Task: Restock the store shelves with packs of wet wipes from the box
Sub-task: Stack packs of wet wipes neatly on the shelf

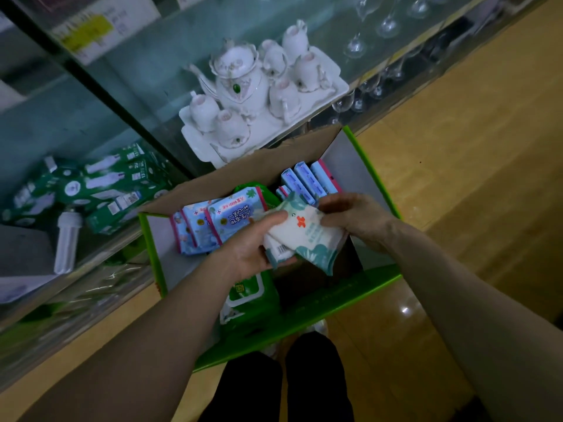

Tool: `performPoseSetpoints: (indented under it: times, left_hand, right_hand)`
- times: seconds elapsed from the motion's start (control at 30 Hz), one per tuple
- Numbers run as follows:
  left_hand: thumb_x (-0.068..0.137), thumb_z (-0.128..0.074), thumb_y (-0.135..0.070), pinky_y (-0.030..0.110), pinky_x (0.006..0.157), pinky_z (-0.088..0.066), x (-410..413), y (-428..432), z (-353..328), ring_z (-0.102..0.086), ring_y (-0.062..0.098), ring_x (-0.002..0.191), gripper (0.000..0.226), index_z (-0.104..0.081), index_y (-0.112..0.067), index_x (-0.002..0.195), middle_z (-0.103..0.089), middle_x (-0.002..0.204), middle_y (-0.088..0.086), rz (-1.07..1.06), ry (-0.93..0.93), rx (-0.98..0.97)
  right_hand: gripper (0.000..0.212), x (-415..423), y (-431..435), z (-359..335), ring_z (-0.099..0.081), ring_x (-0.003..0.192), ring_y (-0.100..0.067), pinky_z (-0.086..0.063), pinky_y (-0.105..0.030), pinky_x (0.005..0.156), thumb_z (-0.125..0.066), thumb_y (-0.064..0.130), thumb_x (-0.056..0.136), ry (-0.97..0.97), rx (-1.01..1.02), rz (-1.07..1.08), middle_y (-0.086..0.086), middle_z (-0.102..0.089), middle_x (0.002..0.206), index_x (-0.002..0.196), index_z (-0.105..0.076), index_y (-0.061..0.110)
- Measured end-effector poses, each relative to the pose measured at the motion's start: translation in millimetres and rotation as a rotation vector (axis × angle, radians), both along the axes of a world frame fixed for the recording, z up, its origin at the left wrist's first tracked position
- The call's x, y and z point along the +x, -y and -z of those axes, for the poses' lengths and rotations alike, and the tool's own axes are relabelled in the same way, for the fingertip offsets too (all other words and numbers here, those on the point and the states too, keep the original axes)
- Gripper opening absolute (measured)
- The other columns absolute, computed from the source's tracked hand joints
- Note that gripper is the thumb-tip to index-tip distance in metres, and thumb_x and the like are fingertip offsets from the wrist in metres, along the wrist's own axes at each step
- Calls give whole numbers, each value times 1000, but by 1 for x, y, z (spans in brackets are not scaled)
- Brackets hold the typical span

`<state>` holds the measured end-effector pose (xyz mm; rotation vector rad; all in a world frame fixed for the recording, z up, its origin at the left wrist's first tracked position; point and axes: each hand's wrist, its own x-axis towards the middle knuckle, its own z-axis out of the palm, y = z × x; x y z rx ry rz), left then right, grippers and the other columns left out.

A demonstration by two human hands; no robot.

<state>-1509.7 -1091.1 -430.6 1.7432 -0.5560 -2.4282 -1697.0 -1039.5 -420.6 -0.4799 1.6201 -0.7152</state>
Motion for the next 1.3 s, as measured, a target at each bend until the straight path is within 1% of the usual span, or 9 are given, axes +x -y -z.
performPoseSetpoints:
  times: [0.3, 0.43, 0.53, 0.63, 0.77, 0.9, 1.07, 1.17, 1.3]
  left_hand:
    - [93, -60, -14, 38, 63, -59, 3, -2, -3, -67, 24, 80, 11, -61, -11, 103, -71, 90, 10, -174, 15, -40]
    - [98, -55, -20, 37, 78, -55, 2, -6, 0, -63, 21, 90, 26, -53, -19, 123, -63, 117, 6, 16, 244, -483]
    - [95, -58, -19, 33, 86, -52, -3, -19, 3, -59, 18, 105, 55, -38, -25, 146, -53, 128, 5, 323, 244, -818]
    - [88, -69, -20, 23, 106, -35, -11, -30, 4, -36, 10, 129, 65, -41, -25, 145, -35, 139, 0, 499, 234, -974]
    - [96, -56, -23, -7, 71, -33, -13, -26, 0, -42, 1, 111, 38, -56, -13, 133, -39, 128, -5, 412, 207, -861]
    - [92, -61, -10, 9, 78, -38, -10, -20, 5, -46, 7, 107, 37, -55, -16, 128, -45, 129, 4, 346, 315, -899]
    - [87, -64, -17, 41, 92, -52, -9, -16, 7, -62, 20, 104, 38, -55, -20, 124, -62, 123, 2, 137, 201, -441]
    - [91, -59, -18, 39, 84, -54, -15, -18, 4, -62, 16, 99, 38, -50, -26, 127, -63, 114, -1, 251, 166, -429]
    - [93, -53, -27, 28, 66, -53, -24, -14, -5, -67, 14, 79, 25, -58, -17, 115, -71, 95, 2, 222, 110, -251]
  right_hand:
    - [19, 12, -13, 2, -65, 80, -19, -55, -33, 75, -72, 21, 84, 73, 165, -106, -6, -71, 91, 98, -63, 12]
    - [31, 9, -13, 14, -67, 79, -24, -57, -34, 69, -68, 13, 88, 56, 150, 150, -16, -69, 104, 112, -59, -4]
    - [25, 17, -12, 18, -67, 79, -24, -58, -35, 64, -64, 5, 88, 59, 112, 196, -12, -66, 102, 111, -54, 1]
    - [20, 28, -7, 17, -65, 75, -22, -56, -31, 58, -54, 3, 93, 170, 66, 206, -11, -66, 99, 113, -55, 6]
    - [28, 31, -7, 18, -69, 85, -27, -57, -43, 81, -60, 27, 92, 234, 71, 222, -11, -71, 98, 111, -62, 6]
    - [41, 33, -12, 23, -66, 101, -32, -53, -49, 91, -70, 5, 83, 188, 40, 185, -16, -66, 117, 121, -56, 4]
    - [33, 31, -7, 23, -66, 94, -30, -55, -40, 84, -55, 1, 88, 241, 20, 163, -14, -67, 110, 120, -55, 8]
    - [19, 35, -3, 18, -68, 83, -21, -56, -30, 75, -57, 23, 92, 148, 26, 59, -8, -70, 99, 108, -61, 14]
    - [40, 43, 2, 23, -65, 96, -16, -51, -19, 74, -65, 37, 88, -126, -66, 5, -4, -68, 111, 118, -62, 12]
